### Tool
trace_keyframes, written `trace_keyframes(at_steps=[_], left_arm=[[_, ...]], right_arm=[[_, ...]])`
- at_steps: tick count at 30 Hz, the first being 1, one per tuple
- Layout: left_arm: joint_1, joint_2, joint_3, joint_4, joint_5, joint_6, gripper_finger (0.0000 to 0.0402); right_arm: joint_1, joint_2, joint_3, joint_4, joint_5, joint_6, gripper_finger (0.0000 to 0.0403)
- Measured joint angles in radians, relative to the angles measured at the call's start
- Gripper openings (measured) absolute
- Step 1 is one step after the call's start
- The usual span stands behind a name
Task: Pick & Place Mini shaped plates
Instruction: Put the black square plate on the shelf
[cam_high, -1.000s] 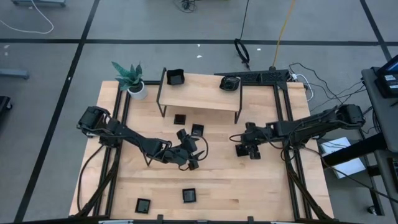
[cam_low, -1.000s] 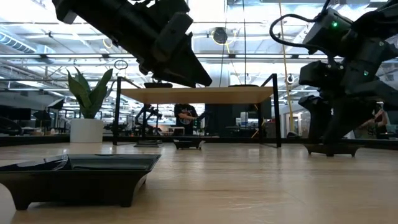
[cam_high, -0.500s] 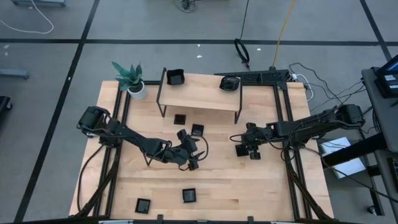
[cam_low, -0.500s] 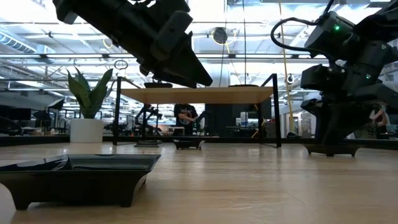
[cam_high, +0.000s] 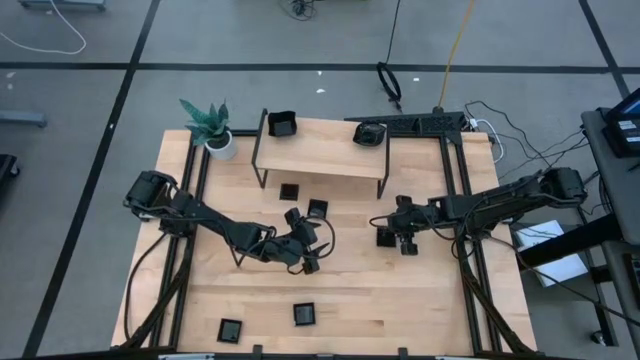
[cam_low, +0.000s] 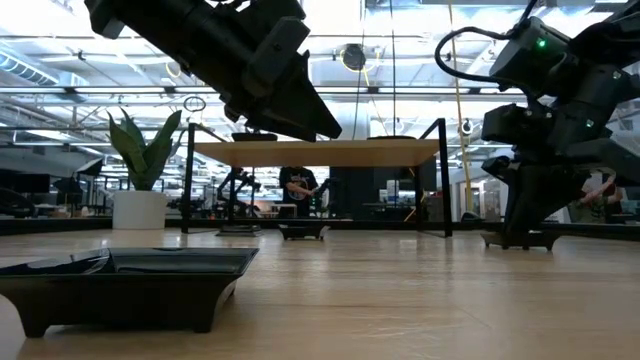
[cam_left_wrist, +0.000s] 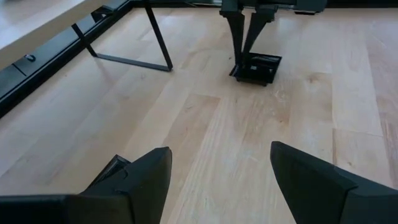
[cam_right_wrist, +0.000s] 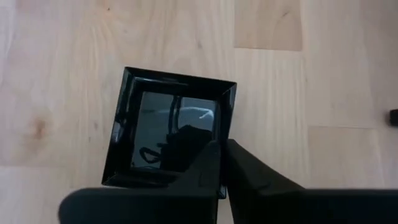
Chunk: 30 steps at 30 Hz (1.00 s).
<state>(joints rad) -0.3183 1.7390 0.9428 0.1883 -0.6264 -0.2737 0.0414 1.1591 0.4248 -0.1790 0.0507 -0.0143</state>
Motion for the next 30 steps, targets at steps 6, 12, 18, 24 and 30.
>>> trace_keyframes(at_steps=[6,12,18,24,30], left_arm=[[0.0,0.0,0.0,0.0,0.0,0.0,0.0273],[-0.003,0.0,0.0,-0.007,0.0,0.002,0.0273],[-0.035,0.0,0.0,-0.035,-0.025,0.036,0.0273],[-0.076,0.0,0.0,-0.104,-0.055,0.019,0.0273],[-0.105,0.0,0.0,-0.118,-0.054,-0.017,0.0273]], right_arm=[[0.008,-0.014,0.012,0.057,-0.026,-0.002,0.0002],[0.032,-0.034,0.08,0.106,-0.056,-0.029,0.0001],[0.028,-0.035,0.209,0.141,-0.187,-0.056,0.0001],[-0.031,-0.021,0.426,0.043,-0.185,-0.189,0.0001],[-0.23,0.104,0.717,-0.083,-0.213,-0.247,0.0001]])
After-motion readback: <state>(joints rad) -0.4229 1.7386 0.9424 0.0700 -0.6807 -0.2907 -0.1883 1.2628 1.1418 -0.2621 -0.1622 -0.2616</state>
